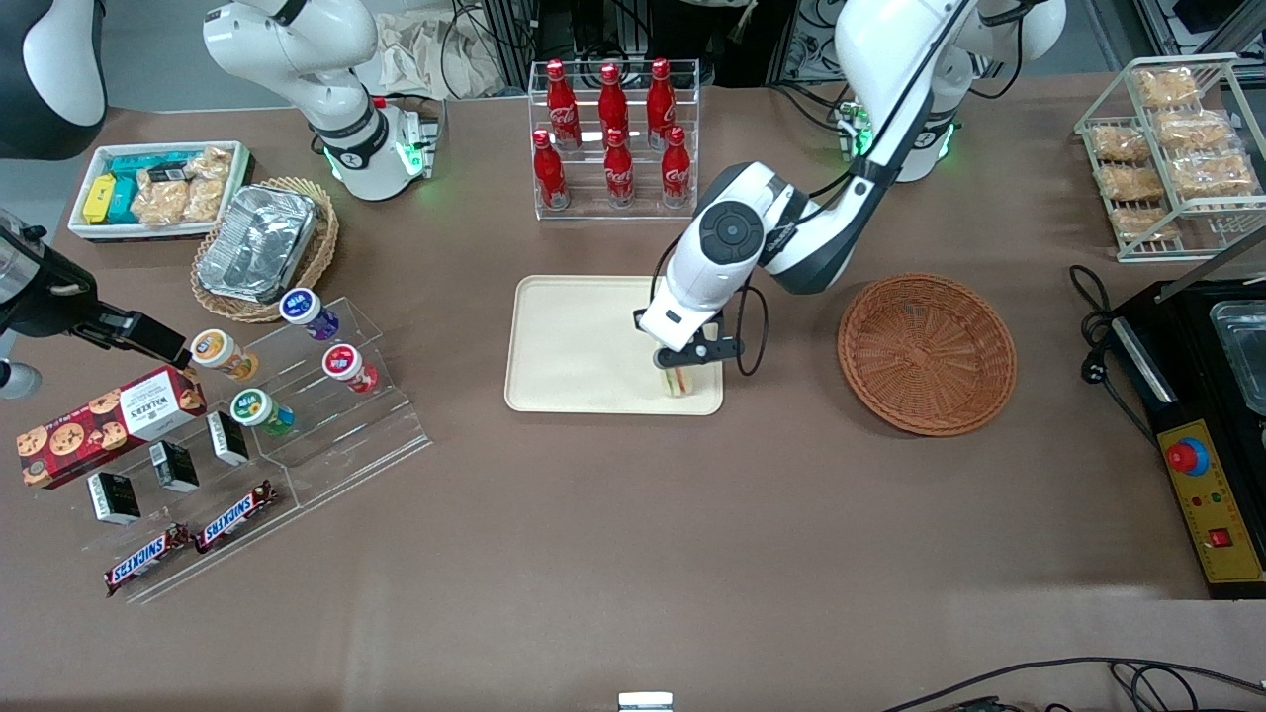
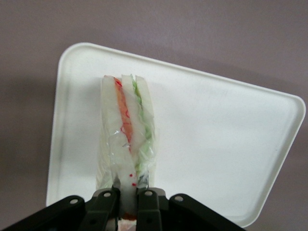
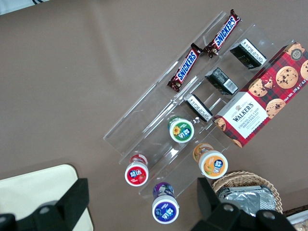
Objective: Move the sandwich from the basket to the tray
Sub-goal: 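Carry the sandwich over the cream tray and lower it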
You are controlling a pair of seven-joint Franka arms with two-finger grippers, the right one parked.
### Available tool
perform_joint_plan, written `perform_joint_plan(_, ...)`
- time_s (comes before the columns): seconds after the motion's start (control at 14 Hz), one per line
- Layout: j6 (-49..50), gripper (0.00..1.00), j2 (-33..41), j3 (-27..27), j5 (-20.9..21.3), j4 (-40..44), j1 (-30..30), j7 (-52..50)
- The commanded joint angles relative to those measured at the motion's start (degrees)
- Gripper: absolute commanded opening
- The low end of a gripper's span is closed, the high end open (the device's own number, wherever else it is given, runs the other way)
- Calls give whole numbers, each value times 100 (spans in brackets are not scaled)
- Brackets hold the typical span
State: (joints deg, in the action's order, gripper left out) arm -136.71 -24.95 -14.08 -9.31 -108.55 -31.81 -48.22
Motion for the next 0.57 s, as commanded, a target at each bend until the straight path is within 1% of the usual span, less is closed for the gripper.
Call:
perform_joint_plan(0.0, -400, 0, 8, 81, 26, -272, -168, -3)
perform_joint_plan(0.14, -400, 0, -1, 90, 34, -289, -176, 15)
perform_joint_plan(0.21, -392, 0, 7, 98, 104, -315, -159, -3)
perform_joint_plan(0.29, -400, 28, 25, 107, 157, -385, -150, -29)
perform_joint_plan(0.36, -392, 83, 51, 107, 210, -438, -115, -20)
perform_joint_plan(0.43, -357, 98, 95, 107, 297, -474, -89, -12)
perform_joint_plan(0.5, -321, 98, 174, 116, 342, -526, -36, -29)
